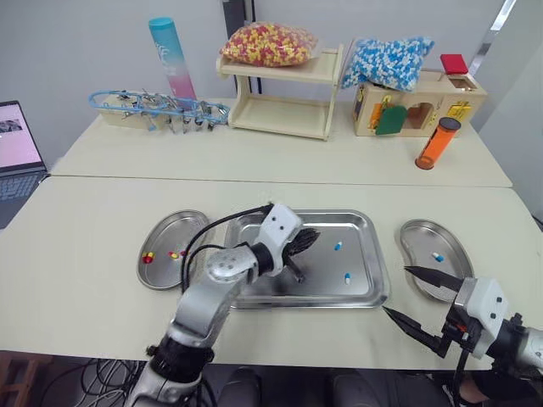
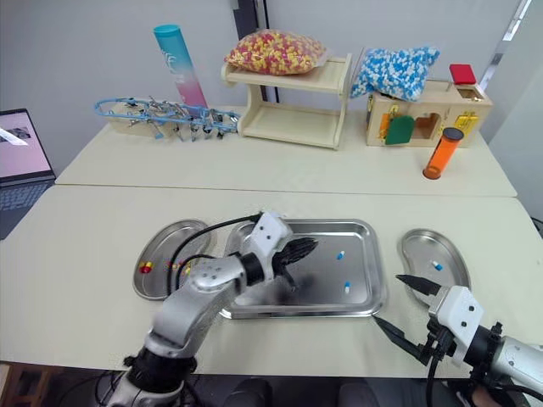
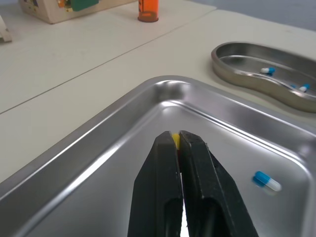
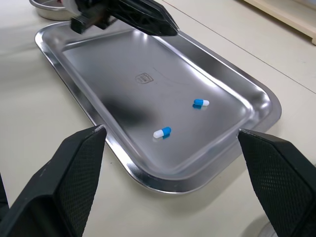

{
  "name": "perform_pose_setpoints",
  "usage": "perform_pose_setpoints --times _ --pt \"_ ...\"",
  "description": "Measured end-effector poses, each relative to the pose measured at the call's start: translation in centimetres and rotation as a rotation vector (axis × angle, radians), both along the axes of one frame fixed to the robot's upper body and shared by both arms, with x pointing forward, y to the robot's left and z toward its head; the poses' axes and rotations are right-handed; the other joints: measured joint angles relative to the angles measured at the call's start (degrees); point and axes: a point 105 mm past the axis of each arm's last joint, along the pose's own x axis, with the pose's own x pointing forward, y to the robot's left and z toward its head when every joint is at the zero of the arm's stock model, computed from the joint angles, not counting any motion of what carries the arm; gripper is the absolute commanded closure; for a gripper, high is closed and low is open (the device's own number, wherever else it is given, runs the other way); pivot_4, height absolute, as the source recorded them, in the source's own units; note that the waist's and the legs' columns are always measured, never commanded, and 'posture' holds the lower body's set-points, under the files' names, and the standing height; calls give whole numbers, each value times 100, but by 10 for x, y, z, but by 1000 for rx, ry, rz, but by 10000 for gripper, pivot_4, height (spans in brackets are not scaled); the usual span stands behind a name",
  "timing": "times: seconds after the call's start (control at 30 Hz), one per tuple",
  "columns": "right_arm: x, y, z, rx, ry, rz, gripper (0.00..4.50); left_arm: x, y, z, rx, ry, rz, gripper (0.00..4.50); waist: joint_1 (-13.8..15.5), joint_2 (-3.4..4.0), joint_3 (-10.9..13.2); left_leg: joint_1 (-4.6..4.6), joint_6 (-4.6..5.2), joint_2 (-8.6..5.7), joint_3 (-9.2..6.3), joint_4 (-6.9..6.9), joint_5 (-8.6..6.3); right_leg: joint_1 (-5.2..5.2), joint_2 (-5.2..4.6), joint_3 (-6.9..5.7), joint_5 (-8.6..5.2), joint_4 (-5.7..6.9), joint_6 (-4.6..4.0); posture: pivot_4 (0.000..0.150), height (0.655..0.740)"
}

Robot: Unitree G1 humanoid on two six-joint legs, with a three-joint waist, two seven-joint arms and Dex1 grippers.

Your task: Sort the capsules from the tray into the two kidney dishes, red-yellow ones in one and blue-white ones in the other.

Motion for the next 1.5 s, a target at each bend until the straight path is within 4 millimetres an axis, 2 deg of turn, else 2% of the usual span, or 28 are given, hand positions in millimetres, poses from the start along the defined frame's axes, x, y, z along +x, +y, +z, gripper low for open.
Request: perform_pose_setpoints --times 0.2,0.27,0.4,0.5,0.63,0.73,0.9,1.0,1.3,1.5 --pt "9 14 12 10 -31 104 0 -27 45 5 -30 6 40 44845 -6 -1 0 2 8 1 1 -2 -5 0 0 1 0 0 0 1500 7400" --pt "13 22 18 16 -37 157 0 -39 73 1 -17 30 115 44845 -42 -2 1 4 9 2 2 -4 -5 -2 1 4 0 0 -1 1500 7400" --pt "17 33 24 40 -39 218 0 -53 112 -3 -2 63 247 44845 42 -6 3 -2 9 -1 -2 -1 -5 2 -2 -3 0 -5 -1 1500 7400" --pt "19 39 27 51 -44 254 0 -51 142 0 8 53 390 44845 86 -8 5 -2 9 -2 -10 -1 -5 2 -2 -12 0 -4 -1 1500 7400" --pt "23 39 26 63 -24 265 0 -29 195 2 20 35 629 44845 74 -8 4 0 10 -1 -8 -2 -6 2 -1 -10 0 -3 -2 1500 7400" --pt "25 41 25 62 -14 286 0 -21 214 -6 50 71 707 44845 32 -8 4 -2 9 -2 -7 -2 -5 -2 -1 -8 0 -4 -1 1500 7400" --pt "25 42 26 47 -14 303 0 -11 221 -14 64 96 736 44845 21 -9 5 -3 9 -1 -8 -3 -5 -4 -1 -8 0 -2 -1 1500 7400" --pt "24 41 26 47 -12 305 0 -8 219 -12 57 91 730 37994 18 -9 5 -3 9 -1 -8 -4 -5 -5 -1 -8 0 -2 -1 1500 7400" --pt "23 40 23 48 2 300 0 -8 218 -9 64 70 736 10661 17 -9 5 -3 9 -1 -7 -4 -5 -7 -1 -6 0 1 -1 1500 7400" --pt "23 40 23 46 3 299 0 -15 216 -10 57 76 721 10661 8 -9 5 -3 9 0 -6 -4 -5 -9 -1 -4 0 1 -1 1500 7400"
